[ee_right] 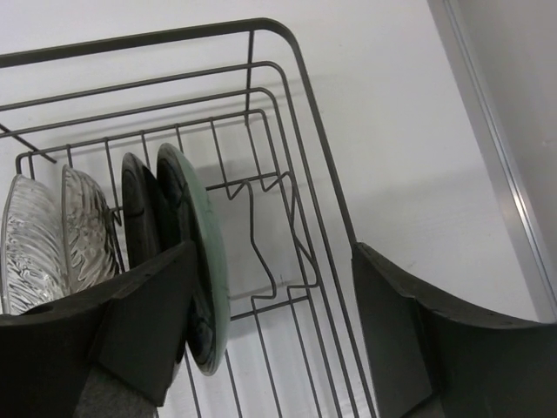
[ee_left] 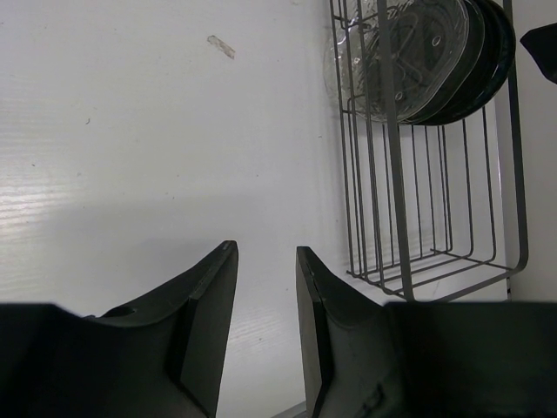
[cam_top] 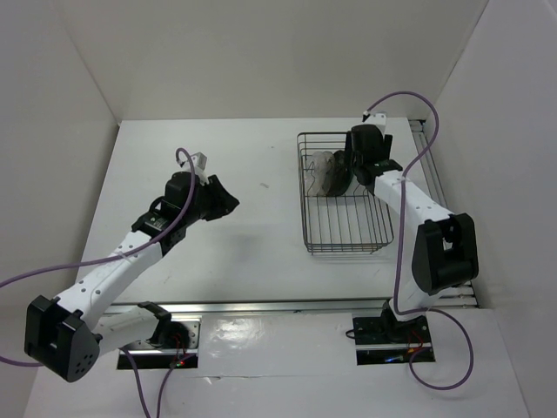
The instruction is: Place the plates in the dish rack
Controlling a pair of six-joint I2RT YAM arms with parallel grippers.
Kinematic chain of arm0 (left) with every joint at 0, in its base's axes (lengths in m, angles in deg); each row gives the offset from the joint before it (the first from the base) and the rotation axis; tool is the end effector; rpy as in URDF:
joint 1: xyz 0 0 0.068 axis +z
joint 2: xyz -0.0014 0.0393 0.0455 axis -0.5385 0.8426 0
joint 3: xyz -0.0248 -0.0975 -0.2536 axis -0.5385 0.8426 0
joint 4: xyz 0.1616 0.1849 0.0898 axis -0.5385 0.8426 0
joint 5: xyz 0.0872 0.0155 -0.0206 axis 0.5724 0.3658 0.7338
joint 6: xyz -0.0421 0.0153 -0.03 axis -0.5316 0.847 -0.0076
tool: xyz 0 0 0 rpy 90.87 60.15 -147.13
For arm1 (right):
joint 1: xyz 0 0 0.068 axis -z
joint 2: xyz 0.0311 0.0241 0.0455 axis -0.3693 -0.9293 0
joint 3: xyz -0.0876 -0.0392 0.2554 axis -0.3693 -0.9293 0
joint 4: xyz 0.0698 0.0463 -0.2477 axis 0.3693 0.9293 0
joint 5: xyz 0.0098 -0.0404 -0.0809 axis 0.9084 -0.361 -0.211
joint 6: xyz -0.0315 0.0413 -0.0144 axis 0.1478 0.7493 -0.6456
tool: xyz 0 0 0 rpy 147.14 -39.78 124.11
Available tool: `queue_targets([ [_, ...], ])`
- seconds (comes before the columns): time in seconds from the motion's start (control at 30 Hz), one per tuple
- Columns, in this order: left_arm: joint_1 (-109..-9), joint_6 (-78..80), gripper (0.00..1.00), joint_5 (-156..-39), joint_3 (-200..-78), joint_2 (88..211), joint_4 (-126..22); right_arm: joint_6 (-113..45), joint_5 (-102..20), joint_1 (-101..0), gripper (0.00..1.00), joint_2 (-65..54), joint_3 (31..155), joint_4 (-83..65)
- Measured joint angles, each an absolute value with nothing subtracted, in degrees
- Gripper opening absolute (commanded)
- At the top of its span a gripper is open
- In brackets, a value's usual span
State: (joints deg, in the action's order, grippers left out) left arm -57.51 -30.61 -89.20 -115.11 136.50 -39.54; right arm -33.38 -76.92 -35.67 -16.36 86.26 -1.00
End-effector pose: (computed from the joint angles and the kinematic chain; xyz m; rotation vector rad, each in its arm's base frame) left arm 0.2272 -0.1055 0.2999 -0.3391 2.0562 -0.7497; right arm 0.3600 0.0724 0.2825 0.1724 2.0511 -0.2901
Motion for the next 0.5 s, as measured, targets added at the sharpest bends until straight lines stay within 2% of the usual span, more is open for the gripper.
queue_targets([
  [0.03,-57.5,-30.6,0.46,-89.2,-115.1,136.5,-39.5,-33.3,-77.4,-35.7,0.85,-16.4,86.5,-0.4],
  [0.07,-57.5,-30.6,0.46,-89.1,-115.1,136.5,-39.3,-32.9,-78.0,-35.7,1.00,-16.3,86.9,0.3],
  [0.17,-57.5,-30.5,0.55,-88.2,-116.1,137.7,-37.0,-32.3,-78.9,-35.7,1.00,-15.1,88.4,3.9],
  [0.2,-57.5,-30.5,0.86,-88.1,-117.0,138.6,-36.0,-32.1,-79.0,-35.7,1.00,-14.4,89.3,4.6],
  [0.23,-57.5,-29.9,0.90,-87.9,-118.3,139.7,-34.6,-31.7,-79.0,-35.7,1.00,-13.4,90.2,6.2],
  [0.33,-57.5,-29.6,1.00,-87.5,-122.5,142.0,-31.6,-30.4,-78.3,-35.7,1.00,-9.1,93.3,11.1],
  [0.5,-57.5,-27.7,1.00,-85.4,-131.6,142.4,-24.5,-27.7,-77.8,-36.3,1.00,1.5,96.0,17.6],
])
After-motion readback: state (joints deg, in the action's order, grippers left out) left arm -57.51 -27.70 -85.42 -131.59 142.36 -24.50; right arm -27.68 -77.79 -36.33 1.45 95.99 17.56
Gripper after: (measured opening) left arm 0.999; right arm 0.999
